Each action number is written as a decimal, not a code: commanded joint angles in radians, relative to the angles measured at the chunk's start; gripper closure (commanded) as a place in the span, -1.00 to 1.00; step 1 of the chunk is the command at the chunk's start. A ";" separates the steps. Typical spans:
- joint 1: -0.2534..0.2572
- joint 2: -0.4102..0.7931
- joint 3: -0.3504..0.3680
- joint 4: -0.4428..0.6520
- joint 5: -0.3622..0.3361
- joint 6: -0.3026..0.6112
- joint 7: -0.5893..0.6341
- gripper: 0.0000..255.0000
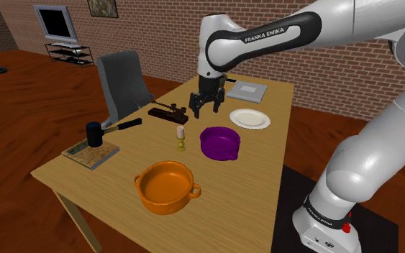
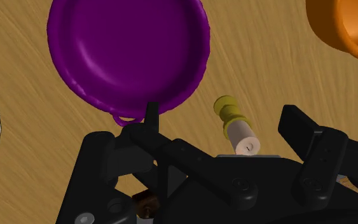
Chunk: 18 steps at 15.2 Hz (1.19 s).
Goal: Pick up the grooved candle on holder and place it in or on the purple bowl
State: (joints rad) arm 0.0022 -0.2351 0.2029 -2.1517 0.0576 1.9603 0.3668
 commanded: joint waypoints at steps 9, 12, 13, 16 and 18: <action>0.028 0.386 0.048 0.251 -0.098 0.111 0.135 -1.00; 0.031 0.407 0.046 0.245 -0.105 0.137 0.141 -1.00; 0.031 0.412 0.046 0.238 -0.107 0.149 0.142 -1.00; 0.032 0.429 0.045 0.218 -0.112 0.185 0.146 -1.00; 0.033 0.438 0.044 0.208 -0.115 0.204 0.148 -1.00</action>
State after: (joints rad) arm 0.0352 0.2007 0.2472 -1.9394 -0.0568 2.1567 0.5144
